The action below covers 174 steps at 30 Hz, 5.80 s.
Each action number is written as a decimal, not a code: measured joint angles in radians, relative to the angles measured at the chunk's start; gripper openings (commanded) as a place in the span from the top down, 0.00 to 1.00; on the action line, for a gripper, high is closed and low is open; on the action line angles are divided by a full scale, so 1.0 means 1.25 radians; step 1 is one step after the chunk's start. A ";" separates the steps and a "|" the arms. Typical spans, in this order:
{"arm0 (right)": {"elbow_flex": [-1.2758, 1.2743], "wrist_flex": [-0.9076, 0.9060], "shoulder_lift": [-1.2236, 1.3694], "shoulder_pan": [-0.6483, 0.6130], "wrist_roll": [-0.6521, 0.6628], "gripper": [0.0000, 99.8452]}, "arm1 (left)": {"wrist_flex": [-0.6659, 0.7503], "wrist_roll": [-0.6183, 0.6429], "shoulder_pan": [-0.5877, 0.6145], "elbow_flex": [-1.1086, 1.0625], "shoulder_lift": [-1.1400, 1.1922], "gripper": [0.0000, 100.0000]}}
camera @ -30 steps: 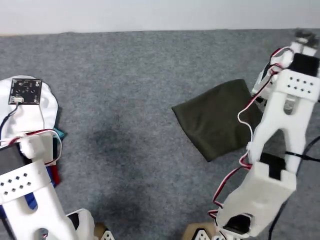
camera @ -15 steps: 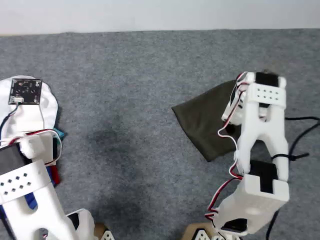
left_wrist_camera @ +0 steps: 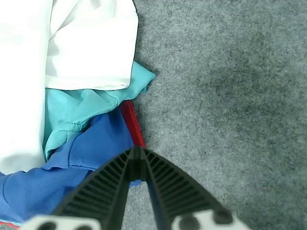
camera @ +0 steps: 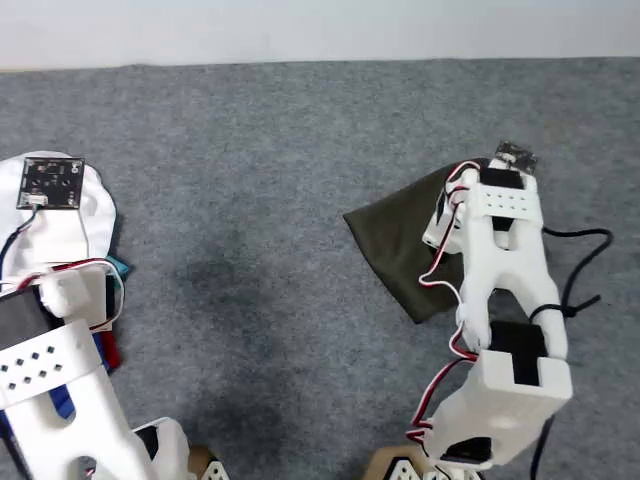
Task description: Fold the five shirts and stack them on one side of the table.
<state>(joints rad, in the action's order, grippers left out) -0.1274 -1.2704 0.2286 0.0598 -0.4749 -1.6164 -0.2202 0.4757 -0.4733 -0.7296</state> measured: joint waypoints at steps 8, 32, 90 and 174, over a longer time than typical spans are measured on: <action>-0.017 0.043 0.023 -0.010 -0.053 0.72 | 0.000 0.000 0.000 0.000 0.000 1.00; 0.196 0.005 0.276 -0.011 -0.086 0.92 | 0.000 0.000 0.000 0.000 0.000 1.00; 0.568 -0.053 0.338 0.669 0.857 0.99 | -0.033 0.000 0.000 0.000 0.000 1.00; 0.570 0.284 0.496 0.471 0.858 0.99 | -0.036 0.000 0.000 0.000 0.000 1.00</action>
<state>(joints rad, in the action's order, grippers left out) 0.5846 -0.9160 0.8485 0.6490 0.5976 -1.6609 -0.2202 0.4757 -0.4733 -0.7296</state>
